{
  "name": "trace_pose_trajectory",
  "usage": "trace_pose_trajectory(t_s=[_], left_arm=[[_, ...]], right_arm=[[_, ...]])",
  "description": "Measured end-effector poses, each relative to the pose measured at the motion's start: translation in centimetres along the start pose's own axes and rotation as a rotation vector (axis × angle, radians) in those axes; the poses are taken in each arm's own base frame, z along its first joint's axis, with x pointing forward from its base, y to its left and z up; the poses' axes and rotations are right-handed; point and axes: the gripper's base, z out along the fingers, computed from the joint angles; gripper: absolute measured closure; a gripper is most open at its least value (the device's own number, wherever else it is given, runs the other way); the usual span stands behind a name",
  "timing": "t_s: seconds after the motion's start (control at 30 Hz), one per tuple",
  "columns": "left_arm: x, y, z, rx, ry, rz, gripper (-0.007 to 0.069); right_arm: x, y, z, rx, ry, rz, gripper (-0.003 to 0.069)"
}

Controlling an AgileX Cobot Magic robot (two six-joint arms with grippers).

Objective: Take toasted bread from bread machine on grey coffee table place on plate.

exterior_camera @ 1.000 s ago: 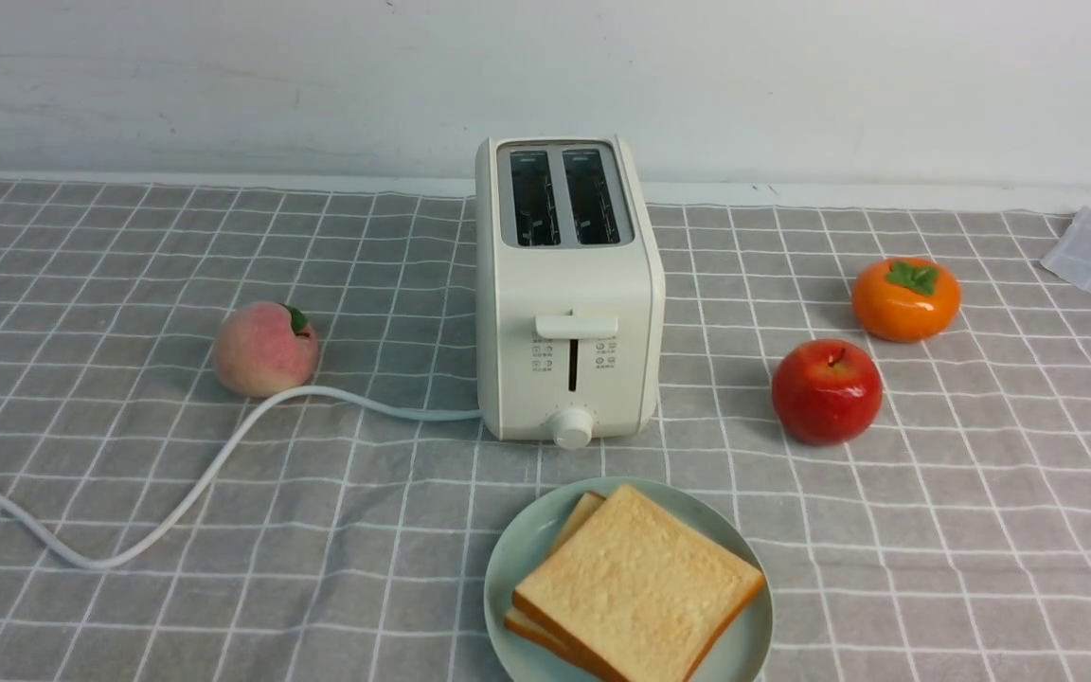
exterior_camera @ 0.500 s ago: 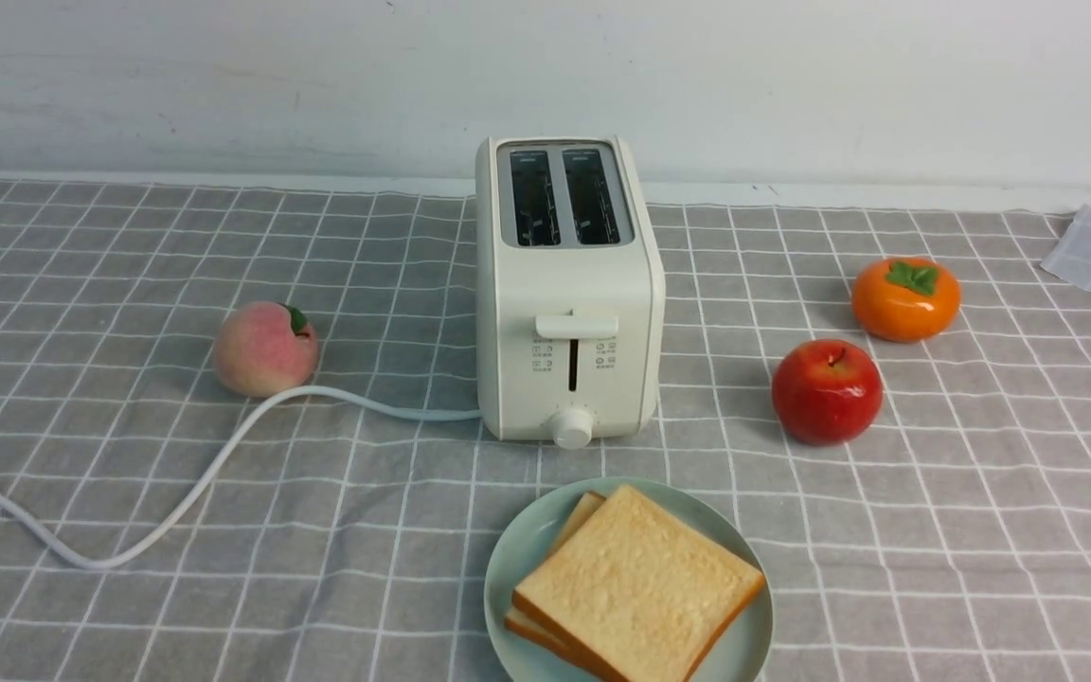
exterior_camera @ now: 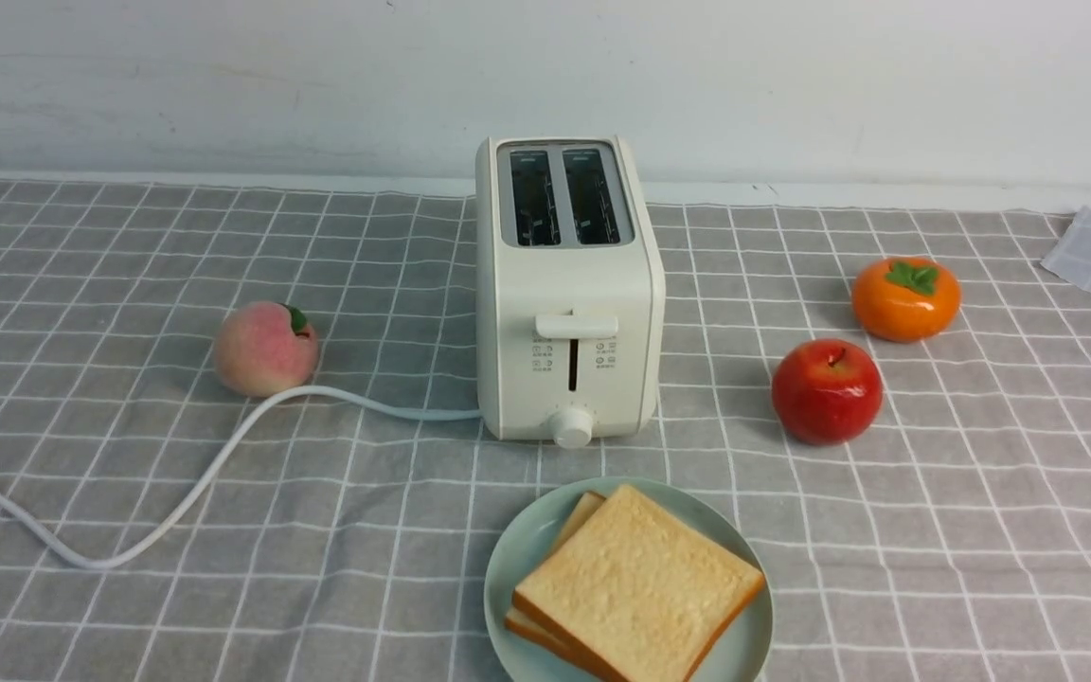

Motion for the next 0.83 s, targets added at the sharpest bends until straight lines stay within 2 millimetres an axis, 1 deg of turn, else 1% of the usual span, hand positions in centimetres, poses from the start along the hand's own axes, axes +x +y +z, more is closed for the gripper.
trace_pose_trajectory(t_s=[0.83], left_arm=[[0.0,0.0,0.0,0.0,0.0,0.0,0.0551]], right_arm=[[0.02,-0.01,0.01,0.001,0.001,0.0,0.0528]])
